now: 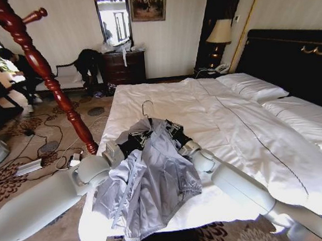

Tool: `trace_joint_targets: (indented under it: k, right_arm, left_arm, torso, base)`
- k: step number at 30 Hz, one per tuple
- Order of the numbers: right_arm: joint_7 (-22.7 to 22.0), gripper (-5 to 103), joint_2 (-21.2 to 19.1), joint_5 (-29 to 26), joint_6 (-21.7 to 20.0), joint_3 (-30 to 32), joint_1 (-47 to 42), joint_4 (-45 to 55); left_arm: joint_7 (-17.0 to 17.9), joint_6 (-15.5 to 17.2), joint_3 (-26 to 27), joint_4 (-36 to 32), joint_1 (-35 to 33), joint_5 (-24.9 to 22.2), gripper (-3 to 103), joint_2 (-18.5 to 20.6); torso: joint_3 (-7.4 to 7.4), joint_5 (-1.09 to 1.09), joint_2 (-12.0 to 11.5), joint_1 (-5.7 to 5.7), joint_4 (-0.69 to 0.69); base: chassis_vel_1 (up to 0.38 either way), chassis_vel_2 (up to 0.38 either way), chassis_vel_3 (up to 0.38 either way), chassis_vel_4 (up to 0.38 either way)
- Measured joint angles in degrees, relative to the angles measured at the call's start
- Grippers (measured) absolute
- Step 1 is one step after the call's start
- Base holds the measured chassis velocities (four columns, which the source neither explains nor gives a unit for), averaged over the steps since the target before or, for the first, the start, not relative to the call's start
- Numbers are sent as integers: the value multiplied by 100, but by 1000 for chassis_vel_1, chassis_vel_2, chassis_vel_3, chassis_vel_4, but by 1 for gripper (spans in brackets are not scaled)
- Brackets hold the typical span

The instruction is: Pick up the clothes from the bed and hang them on the clothes hanger.

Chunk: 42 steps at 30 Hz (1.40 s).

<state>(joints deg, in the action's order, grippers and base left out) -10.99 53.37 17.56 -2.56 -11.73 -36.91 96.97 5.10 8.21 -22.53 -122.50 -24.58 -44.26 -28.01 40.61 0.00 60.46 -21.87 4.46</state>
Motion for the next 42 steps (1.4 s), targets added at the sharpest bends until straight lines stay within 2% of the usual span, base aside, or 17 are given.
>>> trace_joint_targets:
  k: [3,4,6,7,10,13,15,16,18,19,21,23,28,32,42]
  right_arm:
    - [0,18,-5,3,0,45,-42,1]
    - [0,18,-5,3,0,45,-42,1]
    - [-1,18,-9,3,1,68,-55,1]
    - [-1,18,-9,3,1,68,-55,1]
    - [-9,18,-18,2,13,125,-111,3]
    - [-14,18,-36,5,23,155,-162,22]
    - [-19,18,-54,22,36,210,-256,58]
    - [-19,18,-54,22,36,210,-256,58]
    - [-26,18,-64,29,41,274,-314,85]
    - [-29,18,-78,32,47,303,-337,98]
    - [-31,18,-111,36,55,354,-377,119]
    - [-37,18,-180,51,71,484,-452,162]
    - [-65,18,-167,87,104,515,-469,174]
    - [-83,18,-187,98,90,515,-522,258]
    - [-98,18,-258,146,155,600,-611,307]
  left_arm:
    - [36,-35,73,-57,-109,-3,37,124]
    - [36,-35,73,-57,-109,-3,37,124]
    - [20,-106,85,-162,-155,-59,48,185]
    - [20,-106,85,-162,-155,-59,48,185]
    - [-46,-107,247,-336,-384,-66,64,263]
    - [-63,-107,477,-431,-644,-67,70,304]
    - [-103,-107,1122,-586,-1127,-31,80,336]
    - [-103,-107,1122,-586,-1127,-31,80,336]
    - [-158,-112,1934,-776,-1805,-29,91,365]
    - [-163,-154,2140,-835,-2007,-72,96,409]
    - [-163,-201,2272,-857,-2116,-138,96,453]
    - [-232,-282,2433,-852,-2140,-275,99,560]
    - [-506,-547,2518,-659,-2059,-706,100,679]
    - [-640,-711,2535,-338,-2053,-847,100,621]
    - [-1103,-868,2505,151,-1968,-1411,100,625]
  torso:
    - [0,0,0,0,0]
    - [0,0,0,0,0]
    - [0,0,0,0,0]
    - [0,0,0,0,0]
    - [0,0,0,0,0]
    - [0,-1,0,0,0]
    - [0,0,0,0,1]
    - [0,0,0,0,1]
    - [0,-1,0,0,0]
    - [0,-1,0,0,-3]
    - [0,0,0,0,-5]
    - [-1,-3,0,0,5]
    - [0,0,0,0,-1]
    - [0,-1,0,0,-1]
    - [1,-1,0,-1,1]
  base:
    - [0,0,0,0]
    - [0,0,0,0]
    - [0,0,0,0]
    - [0,0,0,0]
    - [0,0,0,0]
    - [0,0,0,0]
    - [0,0,0,0]
    - [0,0,0,0]
    - [0,0,0,0]
    - [0,0,0,0]
    - [0,0,0,0]
    - [0,0,0,0]
    - [0,0,0,0]
    - [0,0,0,0]
    - [0,0,0,0]
